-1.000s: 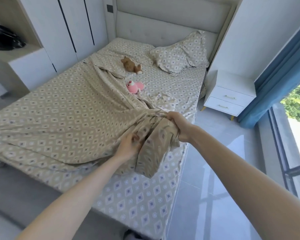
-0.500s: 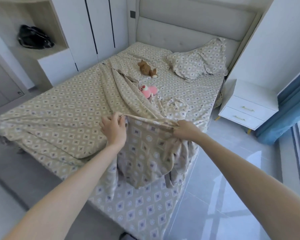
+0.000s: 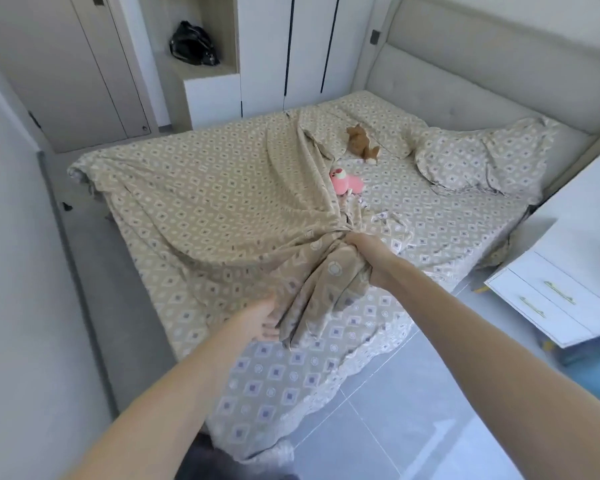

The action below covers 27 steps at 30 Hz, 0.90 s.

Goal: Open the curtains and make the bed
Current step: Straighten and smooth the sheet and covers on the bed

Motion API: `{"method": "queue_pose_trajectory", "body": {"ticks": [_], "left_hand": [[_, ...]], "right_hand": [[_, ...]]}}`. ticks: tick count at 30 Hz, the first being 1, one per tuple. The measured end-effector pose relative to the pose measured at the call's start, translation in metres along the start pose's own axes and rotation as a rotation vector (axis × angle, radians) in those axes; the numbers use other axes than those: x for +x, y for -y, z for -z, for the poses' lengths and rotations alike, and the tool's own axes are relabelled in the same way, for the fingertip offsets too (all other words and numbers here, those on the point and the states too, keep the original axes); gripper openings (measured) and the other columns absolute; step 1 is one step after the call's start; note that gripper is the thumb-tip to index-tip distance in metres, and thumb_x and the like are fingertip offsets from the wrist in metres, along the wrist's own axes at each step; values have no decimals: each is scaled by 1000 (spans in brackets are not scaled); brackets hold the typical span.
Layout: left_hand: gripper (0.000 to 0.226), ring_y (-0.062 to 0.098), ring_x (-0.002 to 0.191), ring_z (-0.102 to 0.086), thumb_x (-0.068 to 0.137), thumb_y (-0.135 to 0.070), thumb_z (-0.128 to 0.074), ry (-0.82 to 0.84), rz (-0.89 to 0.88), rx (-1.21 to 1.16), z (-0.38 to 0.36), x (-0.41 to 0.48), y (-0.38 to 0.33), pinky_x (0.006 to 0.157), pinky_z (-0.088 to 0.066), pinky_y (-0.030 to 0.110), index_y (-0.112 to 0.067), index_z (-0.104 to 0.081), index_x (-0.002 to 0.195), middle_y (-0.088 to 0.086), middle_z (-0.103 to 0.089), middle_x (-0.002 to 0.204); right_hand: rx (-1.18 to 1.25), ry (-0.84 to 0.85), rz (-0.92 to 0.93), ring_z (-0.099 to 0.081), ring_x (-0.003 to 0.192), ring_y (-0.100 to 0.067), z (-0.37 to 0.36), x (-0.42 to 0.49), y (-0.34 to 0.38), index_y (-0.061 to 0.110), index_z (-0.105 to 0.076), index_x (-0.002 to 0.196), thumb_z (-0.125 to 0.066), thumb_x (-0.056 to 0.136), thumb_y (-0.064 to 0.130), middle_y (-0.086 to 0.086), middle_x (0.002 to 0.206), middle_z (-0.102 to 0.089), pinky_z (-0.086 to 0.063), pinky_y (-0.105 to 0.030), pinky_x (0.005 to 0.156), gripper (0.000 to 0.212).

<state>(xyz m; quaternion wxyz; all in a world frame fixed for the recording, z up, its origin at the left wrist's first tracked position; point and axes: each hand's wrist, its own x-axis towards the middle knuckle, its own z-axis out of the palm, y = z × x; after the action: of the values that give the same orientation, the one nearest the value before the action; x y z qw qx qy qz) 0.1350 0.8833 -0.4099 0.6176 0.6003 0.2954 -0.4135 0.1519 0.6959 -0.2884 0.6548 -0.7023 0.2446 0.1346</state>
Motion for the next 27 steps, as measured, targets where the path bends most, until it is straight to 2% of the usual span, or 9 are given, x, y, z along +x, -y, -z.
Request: {"method": "queue_pose_trajectory", "body": {"ticks": [4,6,10,14,18,20,22,24,27], "left_hand": [[56,36,115,-53,86,-38,-62,97,137,-216,-36,17,17,102,-39,50,-4,-46,128,17,-52,129],[54,30,103,-56,81,-47,-65,37,114,-248,-50,29,14,100,-42,47,-8,-53,116,14,-55,119],[45,16,52,-34,84,-47,-62,-89,89,-222,-71,33,7,72,-37,29,-11,-46,62,2,-46,62],[38,8,37,-28,97,-16,-48,-134,0,-324,-71,51,13,38,-24,15,-13,-40,60,0,-36,38],[28,12,37,-31,96,-7,-39,-326,-154,-128,-62,42,15,30,-20,14,-7,-49,70,4,-43,48],[20,12,41,-35,93,-3,-42,-386,-261,-81,-53,25,13,30,-24,15,-4,-52,111,5,-47,54],[42,12,51,-42,92,-5,-47,-359,-362,3,-45,3,11,37,-35,17,-11,-39,133,6,-50,70],[22,11,57,-47,95,-13,-51,-338,-471,122,-29,-32,10,48,-40,17,-17,-51,116,4,-53,77],[6,9,56,-47,96,-18,-52,-293,-542,219,-15,-74,12,51,-40,15,-17,-57,99,0,-52,73]], "right_hand": [[69,136,-89,-62,70,-22,29,-5,-7,8,-61,96,-46,94,17,-12,80,-64,-54,-33,69,18],[89,169,-135,-62,70,-22,38,-7,-9,8,-61,95,-46,95,21,-12,78,-64,-54,-34,71,20],[142,191,-147,-63,59,-19,55,-5,-16,7,-59,88,-44,96,18,-10,69,-64,-55,-27,57,21],[150,199,-161,-60,58,-18,68,-4,-25,9,-58,84,-43,97,19,-9,68,-61,-52,-28,58,22],[89,82,-146,-56,58,-18,73,2,-32,11,-56,82,-47,94,15,-8,70,-58,-48,-27,56,15],[-39,-32,-110,-55,63,-16,77,10,-43,11,-53,92,-50,93,13,-6,76,-57,-46,-21,50,4],[-186,-126,-71,-51,64,-15,86,17,-55,10,-46,96,-50,92,10,-5,77,-52,-44,-22,51,6],[-329,-145,-58,-50,70,-17,81,17,-67,14,-37,104,-54,89,10,-4,82,-47,-45,-29,61,23],[-551,-67,-5,-49,92,-24,68,7,-82,41,-32,110,-62,72,16,-4,103,-46,-49,-32,70,54]]}}
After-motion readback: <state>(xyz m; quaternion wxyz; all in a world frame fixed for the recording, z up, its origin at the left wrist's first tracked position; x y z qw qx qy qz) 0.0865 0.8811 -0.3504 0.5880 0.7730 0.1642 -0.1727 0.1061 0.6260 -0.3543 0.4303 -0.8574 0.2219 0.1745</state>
